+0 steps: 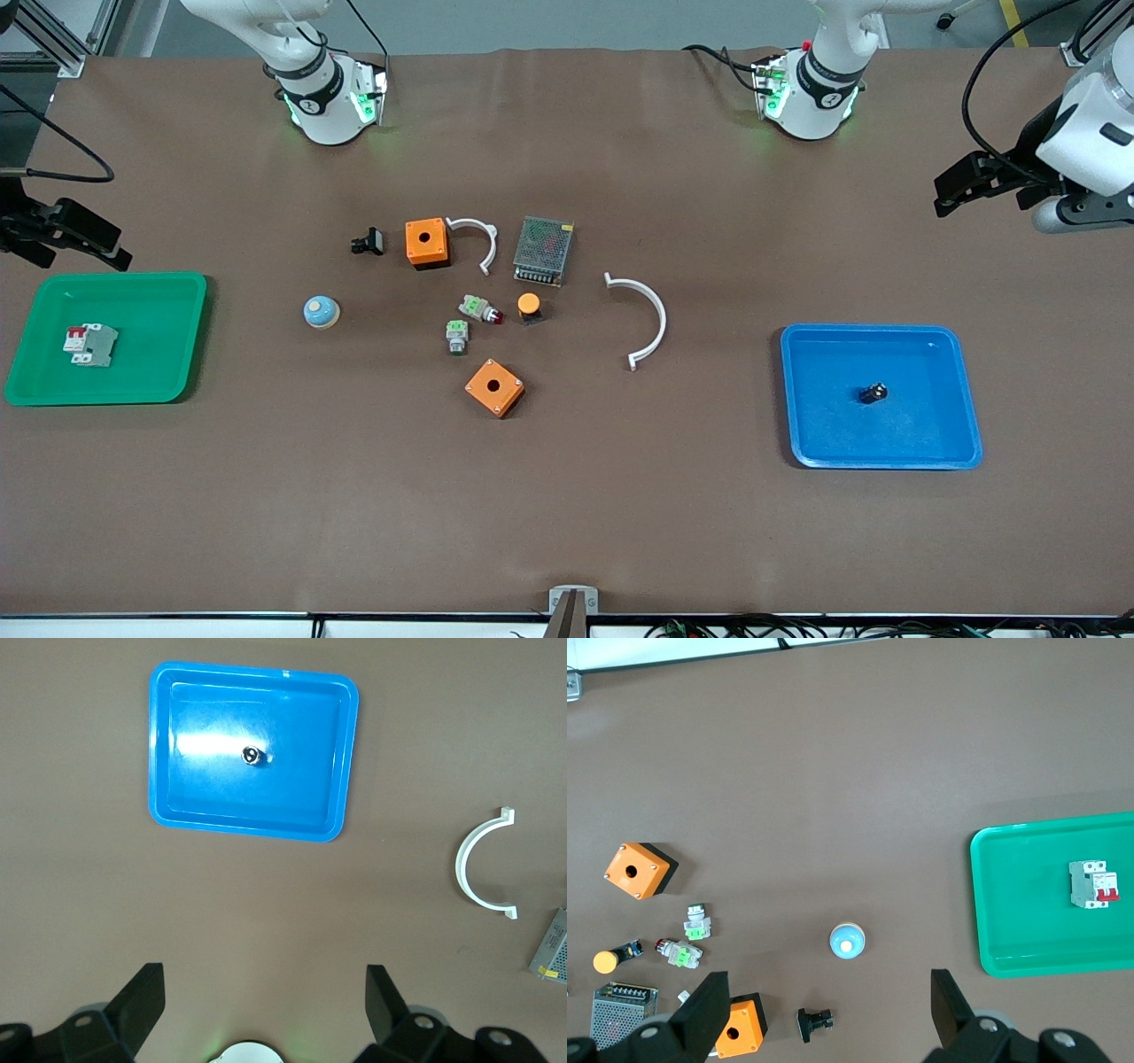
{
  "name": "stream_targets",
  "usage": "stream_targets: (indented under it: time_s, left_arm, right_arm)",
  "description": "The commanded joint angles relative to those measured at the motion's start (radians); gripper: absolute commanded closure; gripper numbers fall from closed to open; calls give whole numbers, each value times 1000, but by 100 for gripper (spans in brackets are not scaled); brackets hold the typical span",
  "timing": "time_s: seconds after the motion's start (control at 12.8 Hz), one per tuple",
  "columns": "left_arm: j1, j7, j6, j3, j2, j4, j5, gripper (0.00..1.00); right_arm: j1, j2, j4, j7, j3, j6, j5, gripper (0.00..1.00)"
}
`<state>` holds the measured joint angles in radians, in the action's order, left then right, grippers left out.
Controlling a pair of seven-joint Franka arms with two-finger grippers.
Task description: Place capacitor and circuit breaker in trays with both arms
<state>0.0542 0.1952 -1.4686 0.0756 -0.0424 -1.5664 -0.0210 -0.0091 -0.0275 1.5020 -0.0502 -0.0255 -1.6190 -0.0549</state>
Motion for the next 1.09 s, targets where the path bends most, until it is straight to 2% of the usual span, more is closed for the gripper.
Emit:
stream_targets:
  time_s: [0.0, 0.23, 1.01]
  left_arm:
    - [4, -26, -45, -10, -65, -81, 15, 0]
    - [4, -144, -45, -11, -65, -80, 16, 0]
    - [4, -146, -81, -10, -62, -64, 46, 0]
  right_arm:
    - [-5, -12, -26, 1, 1, 10, 9, 0]
    - [-3, -12, -29, 1, 1, 10, 24, 0]
    - [-2, -12, -31, 1, 1, 11, 37, 0]
